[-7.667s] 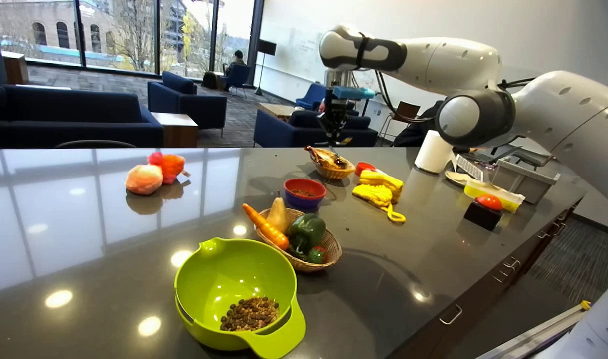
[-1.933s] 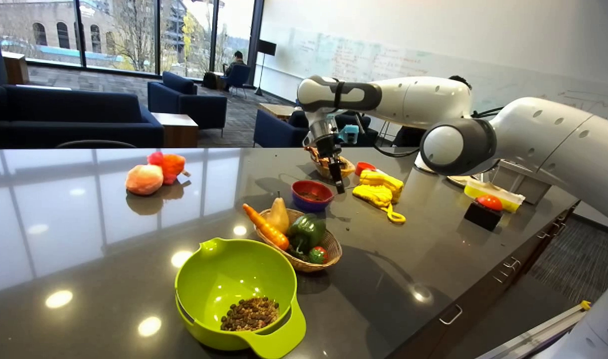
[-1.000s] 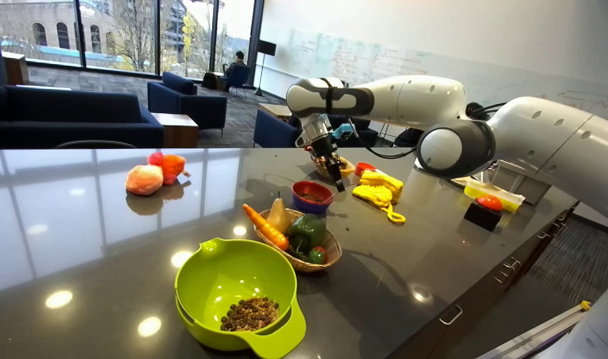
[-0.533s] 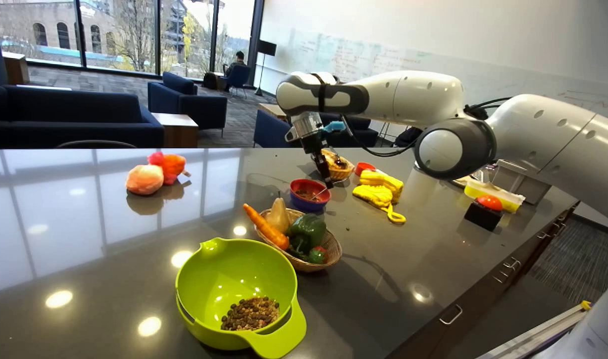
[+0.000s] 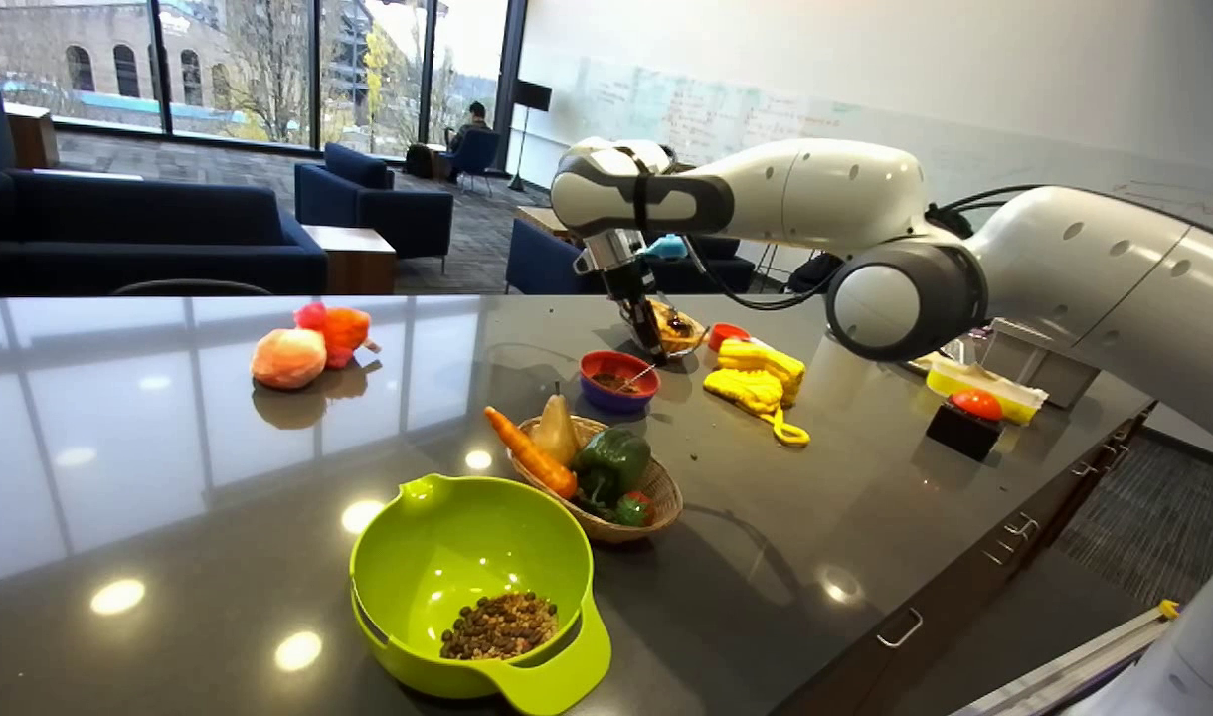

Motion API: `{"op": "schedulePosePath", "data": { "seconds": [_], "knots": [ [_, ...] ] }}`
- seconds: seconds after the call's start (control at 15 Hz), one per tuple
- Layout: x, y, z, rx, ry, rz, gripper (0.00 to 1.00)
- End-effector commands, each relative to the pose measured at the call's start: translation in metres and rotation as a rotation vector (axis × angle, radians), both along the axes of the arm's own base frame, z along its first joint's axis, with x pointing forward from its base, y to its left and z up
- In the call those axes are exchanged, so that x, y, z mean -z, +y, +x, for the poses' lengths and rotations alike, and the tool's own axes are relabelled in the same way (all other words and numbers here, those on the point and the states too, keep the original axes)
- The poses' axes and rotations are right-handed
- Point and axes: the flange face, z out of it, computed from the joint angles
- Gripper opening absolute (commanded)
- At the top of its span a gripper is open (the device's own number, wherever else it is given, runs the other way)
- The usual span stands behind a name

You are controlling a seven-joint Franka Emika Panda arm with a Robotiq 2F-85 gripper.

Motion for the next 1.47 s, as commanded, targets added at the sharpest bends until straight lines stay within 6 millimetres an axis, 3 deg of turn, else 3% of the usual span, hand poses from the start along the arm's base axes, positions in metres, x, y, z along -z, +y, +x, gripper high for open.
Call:
{"op": "schedulePosePath", "data": {
  "seconds": [0.0,0.47,0.73,1.4],
  "knots": [
    [-0.008,-0.018,0.006,0.044,-0.049,-0.095,0.02],
    [-0.01,-0.039,0.011,0.111,-0.099,-0.184,0.02],
    [-0.01,-0.035,0.013,0.102,-0.119,-0.179,0.02],
    [0.001,0.016,0.006,0.022,-0.151,-0.126,0.02]
  ]
}}
